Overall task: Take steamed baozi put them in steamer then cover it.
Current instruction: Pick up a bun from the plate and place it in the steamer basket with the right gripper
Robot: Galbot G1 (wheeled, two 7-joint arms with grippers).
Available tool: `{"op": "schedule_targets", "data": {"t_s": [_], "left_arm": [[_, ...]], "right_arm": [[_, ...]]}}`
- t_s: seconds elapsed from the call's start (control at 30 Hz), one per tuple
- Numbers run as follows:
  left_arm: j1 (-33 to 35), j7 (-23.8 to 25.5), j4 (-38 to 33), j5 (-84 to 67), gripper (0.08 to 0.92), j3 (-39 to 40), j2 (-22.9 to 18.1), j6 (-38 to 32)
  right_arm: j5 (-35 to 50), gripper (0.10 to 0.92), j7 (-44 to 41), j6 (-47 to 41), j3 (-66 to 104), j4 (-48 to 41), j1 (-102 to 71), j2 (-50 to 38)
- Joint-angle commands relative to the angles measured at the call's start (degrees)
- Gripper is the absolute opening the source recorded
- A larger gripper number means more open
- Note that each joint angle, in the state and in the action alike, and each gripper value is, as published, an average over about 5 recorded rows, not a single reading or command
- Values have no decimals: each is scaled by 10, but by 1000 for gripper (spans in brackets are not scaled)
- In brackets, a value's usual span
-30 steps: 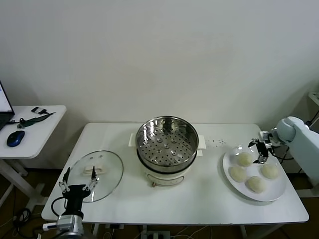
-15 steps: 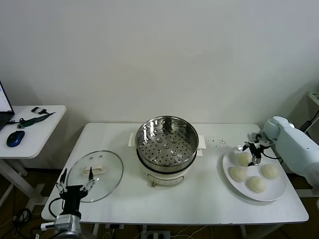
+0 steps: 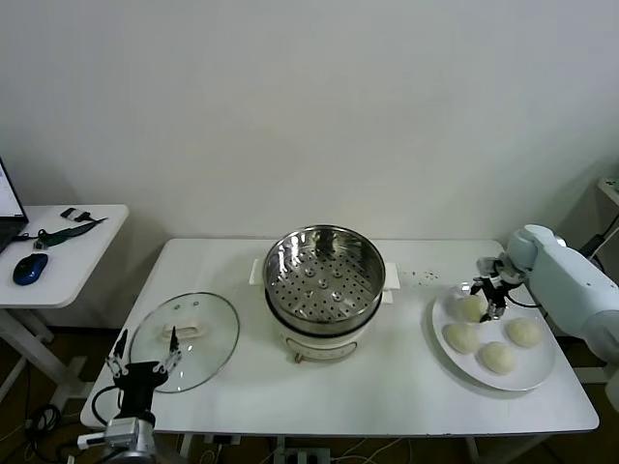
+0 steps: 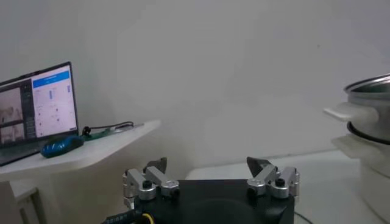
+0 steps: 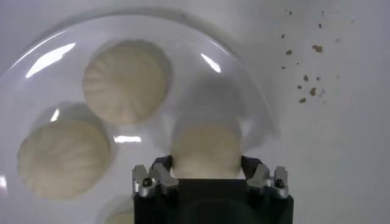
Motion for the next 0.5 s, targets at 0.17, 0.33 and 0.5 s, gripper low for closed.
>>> {"op": "schedule_targets", "data": {"t_s": [0.17, 0.33, 0.5], "left_arm": [[4, 1, -7, 0, 823, 0, 2, 0], [10, 4, -14, 0, 823, -1, 5, 1], [15, 5, -16, -1, 823, 1, 5, 0]], "right_arm": [[36, 704, -18, 20, -58, 60, 57, -21], [77, 704, -36, 49, -161, 131, 158, -29], [115, 704, -56, 86, -223, 173, 245, 0]]}}
